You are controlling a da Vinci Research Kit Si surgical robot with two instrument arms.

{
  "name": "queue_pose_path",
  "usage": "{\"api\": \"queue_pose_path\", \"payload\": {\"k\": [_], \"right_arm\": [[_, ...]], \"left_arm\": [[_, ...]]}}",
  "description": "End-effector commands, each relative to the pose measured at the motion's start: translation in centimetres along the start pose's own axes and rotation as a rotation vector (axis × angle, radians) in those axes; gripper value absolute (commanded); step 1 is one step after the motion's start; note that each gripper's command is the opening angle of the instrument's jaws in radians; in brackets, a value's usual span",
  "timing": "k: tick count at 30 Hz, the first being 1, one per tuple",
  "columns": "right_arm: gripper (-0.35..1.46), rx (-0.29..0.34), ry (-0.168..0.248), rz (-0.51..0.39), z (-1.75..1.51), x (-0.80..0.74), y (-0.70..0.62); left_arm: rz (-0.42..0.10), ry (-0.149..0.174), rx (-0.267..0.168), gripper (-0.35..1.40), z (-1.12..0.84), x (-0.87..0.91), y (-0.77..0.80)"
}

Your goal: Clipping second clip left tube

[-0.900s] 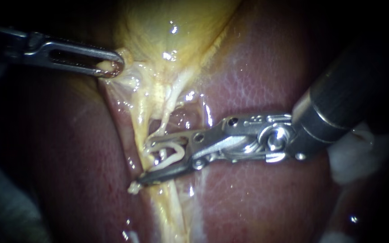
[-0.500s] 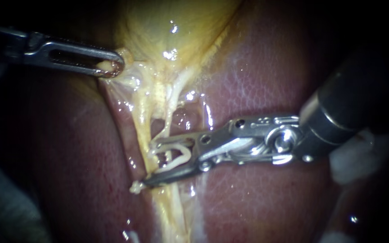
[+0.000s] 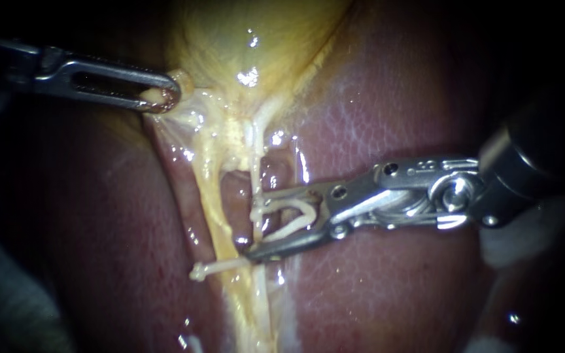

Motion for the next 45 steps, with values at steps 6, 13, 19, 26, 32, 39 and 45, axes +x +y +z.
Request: {"api": "queue_pose_path", "payload": {"k": [6,13,19,26,32,39,45], "right_arm": [[0.5,-0.004,0.001,0.0,-0.11,-0.04,0.02],[0.5,-0.008,0.003,-0.001,-0.24,-0.08,0.02],[0.5,-0.011,0.004,-0.001,-0.37,-0.13,0.04],[0.5,-0.01,0.006,-0.001,-0.47,-0.18,0.1],[0.5,-0.008,0.006,-0.001,-0.51,-0.2,0.11],[0.5,-0.009,0.006,0.0,-0.59,-0.2,0.11],[0.5,-0.011,0.008,0.002,-0.66,-0.2,0.14]], "left_arm": [[0.0,0.0,0.0,-0.35,0.0,0.0,0.0],[0.0,0.0,0.0,-0.35,0.0,0.0,0.0],[0.0,0.0,0.0,-0.35,0.0,0.0,0.0],[0.0,0.0,0.0,-0.35,0.0,0.0,0.0],[0.0,0.0,0.0,-0.35,0.0,0.0,0.0],[0.0,0.0,0.0,-0.35,0.0,0.0,0.0],[0.0,0.0,0.0,-0.35,0.0,0.0,0.0]]}}
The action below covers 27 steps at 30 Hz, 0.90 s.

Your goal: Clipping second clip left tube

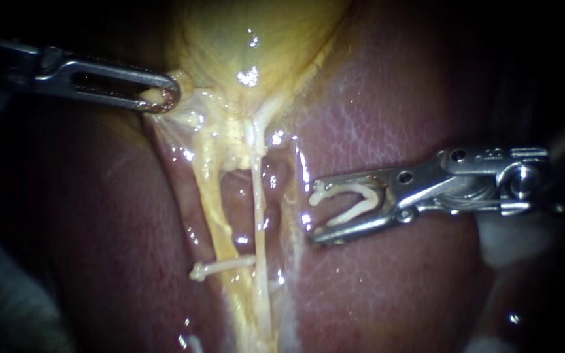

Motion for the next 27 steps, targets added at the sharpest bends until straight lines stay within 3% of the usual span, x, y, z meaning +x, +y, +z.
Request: {"api": "queue_pose_path", "payload": {"k": [1,13,27], "right_arm": [[0.5,0.0,0.0,0.0,0.0,0.0,0.0],[0.5,0.016,0.005,0.002,-0.01,0.03,-0.04],[0.5,0.066,0.03,0.015,0.33,0.22,-0.26]], "left_arm": [[0.0,0.0,0.0,-0.35,0.0,0.0,0.0],[0.0,0.0,0.0,-0.35,0.0,0.0,0.0],[0.0,0.0,0.0,-0.35,0.0,0.0,0.0]]}}
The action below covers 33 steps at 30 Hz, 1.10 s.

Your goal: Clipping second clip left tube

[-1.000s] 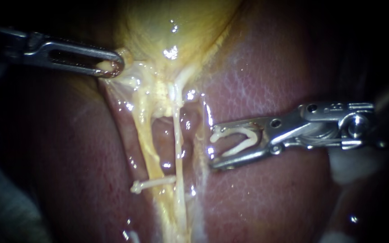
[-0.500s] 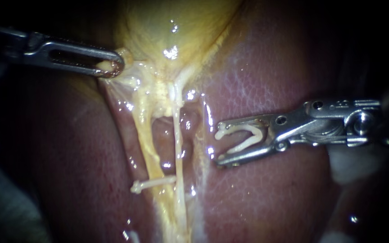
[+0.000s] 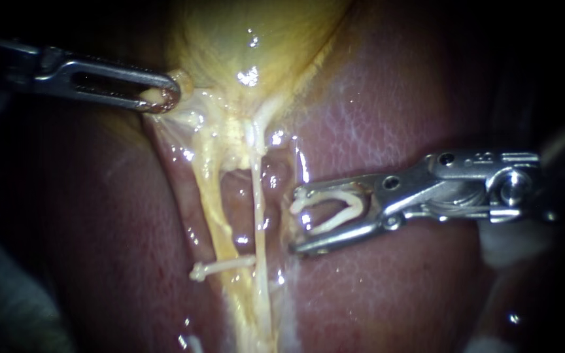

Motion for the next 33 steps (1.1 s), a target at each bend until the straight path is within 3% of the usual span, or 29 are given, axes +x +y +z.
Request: {"api": "queue_pose_path", "payload": {"k": [1,9,21,33], "right_arm": [[0.5,0.004,0.003,0.007,0.03,0.0,-0.01],[0.5,0.026,0.02,0.058,0.3,0.0,-0.02],[0.5,0.076,0.035,0.174,0.53,-0.12,0.12],[0.5,0.072,0.025,0.216,0.63,-0.42,0.36]], "left_arm": [[0.0,0.0,0.0,-0.35,0.0,0.0,0.0],[0.0,0.0,0.0,-0.35,0.0,0.0,0.0],[0.0,0.0,0.0,-0.35,0.0,0.0,0.0],[0.0,0.0,0.0,-0.35,0.0,0.0,0.0]]}}
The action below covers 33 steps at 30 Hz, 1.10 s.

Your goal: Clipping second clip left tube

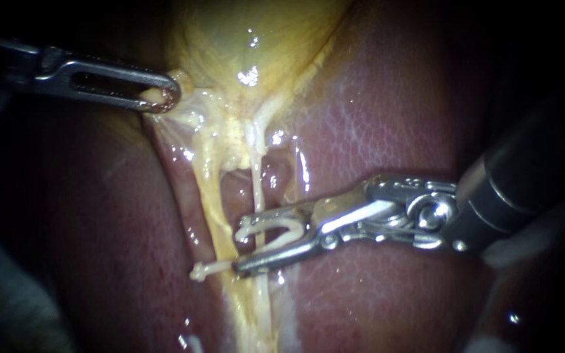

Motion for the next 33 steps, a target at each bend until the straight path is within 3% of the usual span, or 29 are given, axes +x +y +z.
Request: {"api": "queue_pose_path", "payload": {"k": [1,12,18,27,33], "right_arm": [[0.5,0.0,0.0,-0.001,0.0,-0.01,0.03],[0.5,-0.011,0.002,0.057,0.12,-0.15,0.29],[0.5,0.005,0.04,0.083,0.21,-0.14,0.34],[0.5,0.022,0.045,0.09,0.37,-0.17,0.39],[0.5,0.059,0.072,0.095,0.48,-0.16,0.4]], "left_arm": [[0.0,0.0,0.0,-0.35,0.0,0.0,0.0],[0.0,0.0,0.0,-0.35,0.0,0.0,0.0],[0.0,0.0,0.0,-0.35,0.0,0.0,0.0],[0.0,0.0,0.0,-0.35,0.0,0.0,0.0],[0.0,0.0,0.0,-0.35,0.01,0.0,0.0]]}}
